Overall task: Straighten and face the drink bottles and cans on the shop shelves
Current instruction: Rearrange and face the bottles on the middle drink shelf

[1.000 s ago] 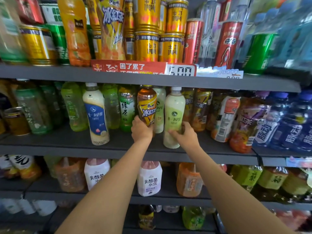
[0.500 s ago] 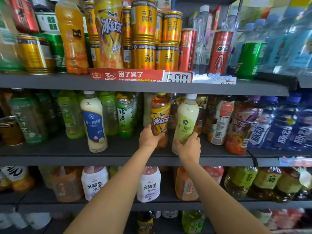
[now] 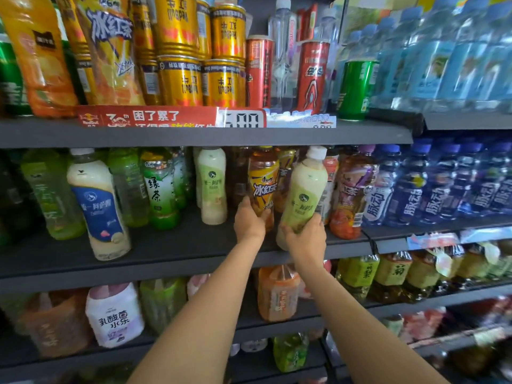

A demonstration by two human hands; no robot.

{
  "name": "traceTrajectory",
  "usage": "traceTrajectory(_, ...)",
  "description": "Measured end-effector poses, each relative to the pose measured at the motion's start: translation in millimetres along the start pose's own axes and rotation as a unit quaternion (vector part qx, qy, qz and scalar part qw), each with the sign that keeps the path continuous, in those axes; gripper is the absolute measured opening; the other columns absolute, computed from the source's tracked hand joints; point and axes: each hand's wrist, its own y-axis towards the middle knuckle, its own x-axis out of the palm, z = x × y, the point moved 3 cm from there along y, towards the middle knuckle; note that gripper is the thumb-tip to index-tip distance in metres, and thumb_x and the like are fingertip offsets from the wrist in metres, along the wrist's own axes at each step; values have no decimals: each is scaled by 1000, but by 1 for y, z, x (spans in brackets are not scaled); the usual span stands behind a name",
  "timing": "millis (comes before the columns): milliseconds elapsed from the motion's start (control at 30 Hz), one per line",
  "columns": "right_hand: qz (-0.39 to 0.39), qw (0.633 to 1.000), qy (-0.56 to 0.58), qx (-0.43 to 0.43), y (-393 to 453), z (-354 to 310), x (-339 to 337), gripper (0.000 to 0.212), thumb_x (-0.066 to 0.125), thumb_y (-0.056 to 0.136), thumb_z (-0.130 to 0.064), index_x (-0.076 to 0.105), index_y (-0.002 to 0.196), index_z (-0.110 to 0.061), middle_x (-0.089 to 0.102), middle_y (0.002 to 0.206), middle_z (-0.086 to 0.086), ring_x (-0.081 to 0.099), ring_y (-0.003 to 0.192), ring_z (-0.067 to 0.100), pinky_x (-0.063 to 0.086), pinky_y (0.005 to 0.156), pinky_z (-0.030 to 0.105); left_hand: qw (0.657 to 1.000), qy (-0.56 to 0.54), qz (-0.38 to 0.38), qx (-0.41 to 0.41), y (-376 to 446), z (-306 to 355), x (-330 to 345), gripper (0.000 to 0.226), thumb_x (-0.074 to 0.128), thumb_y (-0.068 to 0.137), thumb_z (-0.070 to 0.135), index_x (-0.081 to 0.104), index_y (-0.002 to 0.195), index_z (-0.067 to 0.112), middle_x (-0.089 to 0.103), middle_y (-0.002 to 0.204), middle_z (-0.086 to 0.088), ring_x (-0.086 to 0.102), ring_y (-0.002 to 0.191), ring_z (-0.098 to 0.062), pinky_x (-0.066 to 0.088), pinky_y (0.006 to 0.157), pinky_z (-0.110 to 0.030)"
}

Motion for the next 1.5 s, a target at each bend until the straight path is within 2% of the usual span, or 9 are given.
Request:
traceTrajectory(267, -7, 1000, -20, -11, 9, 4, -2, 52, 62, 86, -26, 37, 126, -3, 45, 128, 16, 46, 117, 33, 43, 88, 40, 979, 158, 16, 128, -17, -4, 26, 71, 47, 95, 13, 2, 149, 5, 13, 156, -15, 37, 135, -32, 36, 106, -36)
traceTrajectory(433, -7, 1000, -21, -9, 11, 3, -4, 57, 63, 86, -27, 34, 131, -4, 43, 131, 15, 44, 121, 33, 43, 92, 42, 905, 334, 24, 264, -31, -29, 23, 91, 80, 51, -6, 44, 135, 1, 44, 134, -34, 59, 109, -44, 56, 79, -42)
traceTrajectory(500, -6, 1000, -20, -7, 11, 4, -3, 59, 63, 86, -28, 33, 132, -4, 42, 133, 15, 43, 122, 32, 42, 93, 41, 884, 352, -13, 306, -34, -32, 21, 83, 73, 61, -8, 44, 137, 7, 35, 141, -34, 52, 117, -46, 52, 90, -45)
traceTrajectory(633, 4, 1000, -17, -3, 9, 5, -6, 59, 63, 87, -26, 33, 132, -4, 41, 133, 15, 42, 122, 33, 42, 93, 42, 877, 367, -39, 307, -33, -17, 20, 74, 72, 67, -2, 46, 136, 5, 27, 143, -38, 53, 118, -43, 48, 95, -38)
traceTrajectory(767, 11, 1000, -24, 3, 7, 8, -9, 55, 62, 87, -26, 34, 129, -4, 42, 132, 15, 42, 122, 33, 42, 91, 41, 858, 433, -141, 237, -23, -14, 26, 68, 40, 94, 6, 3, 150, 19, -22, 153, -19, 15, 142, -36, 21, 114, -35)
traceTrajectory(1033, 8, 999, -33, 4, 7, 8, -9, 54, 61, 87, -27, 34, 127, -3, 42, 131, 16, 42, 121, 34, 43, 91, 41, 839, 472, -176, 206, -14, -9, 38, 72, 40, 95, 8, -6, 150, 18, -33, 149, -18, 2, 145, -36, 8, 118, -36)
traceTrajectory(1333, -57, 997, -18, -47, -12, -9, 9, 56, 63, 86, -28, 36, 129, -5, 45, 129, 13, 46, 120, 31, 43, 93, 41, 812, 503, -84, 284, -32, -19, -19, 70, 43, 92, 13, 5, 150, 20, -8, 158, -9, 0, 146, -30, -1, 118, -43)
traceTrajectory(1433, -93, 992, -14, -78, -29, -28, 31, 54, 64, 84, -30, 40, 124, -3, 48, 126, 15, 49, 116, 34, 42, 88, 39, 852, 429, -2, 300, -40, -20, -51, 60, 56, 78, 16, 44, 137, 11, 35, 149, -15, 42, 133, -29, 33, 109, -42)
traceTrajectory(1500, -113, 989, -12, -94, -38, -43, 49, 51, 64, 84, -30, 41, 120, -2, 49, 124, 16, 49, 114, 36, 42, 86, 39, 900, 349, 18, 259, -43, -27, -75, 54, 46, 85, 15, 42, 138, 9, 36, 148, -13, 42, 132, -28, 33, 109, -39)
